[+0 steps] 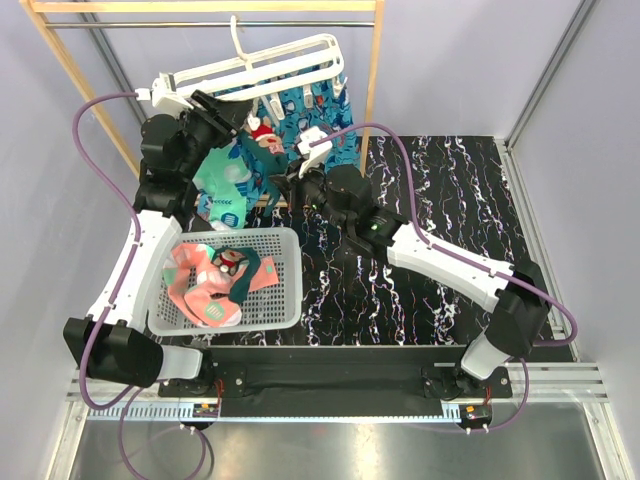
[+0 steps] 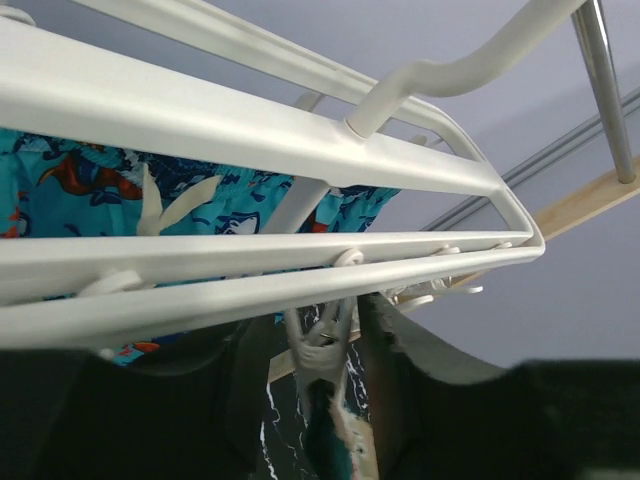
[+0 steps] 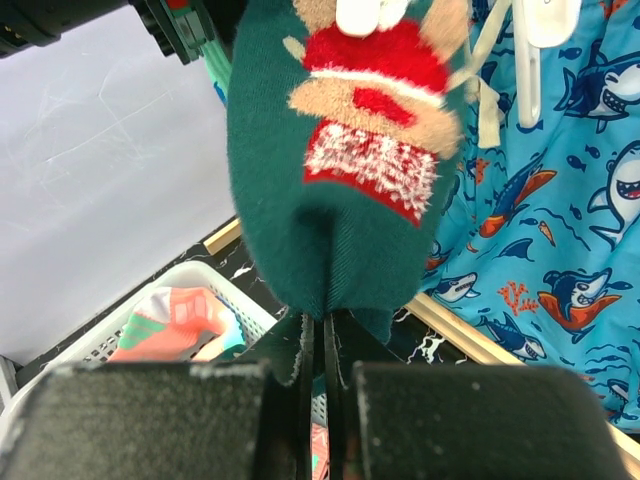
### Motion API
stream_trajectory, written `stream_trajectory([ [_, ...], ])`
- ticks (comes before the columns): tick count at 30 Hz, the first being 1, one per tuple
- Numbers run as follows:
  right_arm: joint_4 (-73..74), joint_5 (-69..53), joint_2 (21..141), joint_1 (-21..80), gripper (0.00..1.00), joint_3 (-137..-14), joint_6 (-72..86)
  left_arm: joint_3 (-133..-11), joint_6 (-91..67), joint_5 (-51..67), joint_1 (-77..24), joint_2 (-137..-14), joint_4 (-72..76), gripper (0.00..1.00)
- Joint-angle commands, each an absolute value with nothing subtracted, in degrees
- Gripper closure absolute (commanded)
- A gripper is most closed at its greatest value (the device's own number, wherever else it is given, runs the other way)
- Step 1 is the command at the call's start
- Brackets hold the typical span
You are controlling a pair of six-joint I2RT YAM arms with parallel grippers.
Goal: Remove the socks clipped to the hanger
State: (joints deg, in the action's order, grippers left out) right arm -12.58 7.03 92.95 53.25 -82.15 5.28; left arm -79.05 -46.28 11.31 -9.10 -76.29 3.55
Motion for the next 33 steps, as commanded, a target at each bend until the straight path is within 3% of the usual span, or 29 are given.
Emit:
stream_trajectory([
  [1,-14.5,8.09,90.35,53.26,1.0,-82.26,5.71,-79.37,-46.84,9.23,-8.96,-74.27,5.36,0.5],
  [4,-14.41,7.91,90.44,53.35,1.0,-82.35,5.89,-78.14,-47.81,8.62,-8.96,-73.48,6.68,0.49],
  [12,-14.5,7.82,90.26,53.26,1.0,-82.27,6.15,-79.19,-48.78,8.62,-8.96,-74.36,6.5,0.62],
  [14,-14.41,7.82,90.26,53.26,1.0,-82.27,6.15,-79.01,-49.04,8.53,-8.96,-74.36,6.77,0.79],
  [15,-14.41,7.91,90.26,53.26,1.0,-82.27,5.98,-79.01,-49.13,8.44,-8.88,-74.44,6.68,0.97],
  [16,-14.5,7.91,90.09,53.26,1.0,-82.18,5.89,-79.1,-49.39,8.44,-8.96,-74.62,6.42,1.0],
  [28,-14.59,8.0,89.65,53.35,1.0,-81.74,5.8,-80.07,-49.31,8.44,-8.96,-74.97,4.49,1.0],
  [29,-14.59,8.09,89.65,53.26,1.0,-81.74,5.8,-79.89,-49.31,8.18,-8.96,-74.88,4.22,0.8],
  [30,-14.59,8.09,89.65,53.26,1.0,-81.83,5.89,-79.63,-49.48,7.83,-8.88,-74.62,4.22,0.66],
  [32,-14.5,8.0,89.56,53.26,1.0,-81.91,5.89,-78.84,-49.74,6.95,-8.96,-73.92,4.57,0.55],
  [33,-14.5,7.91,89.56,53.26,1.0,-82.0,5.89,-78.58,-49.92,6.68,-8.96,-73.74,4.57,0.55],
])
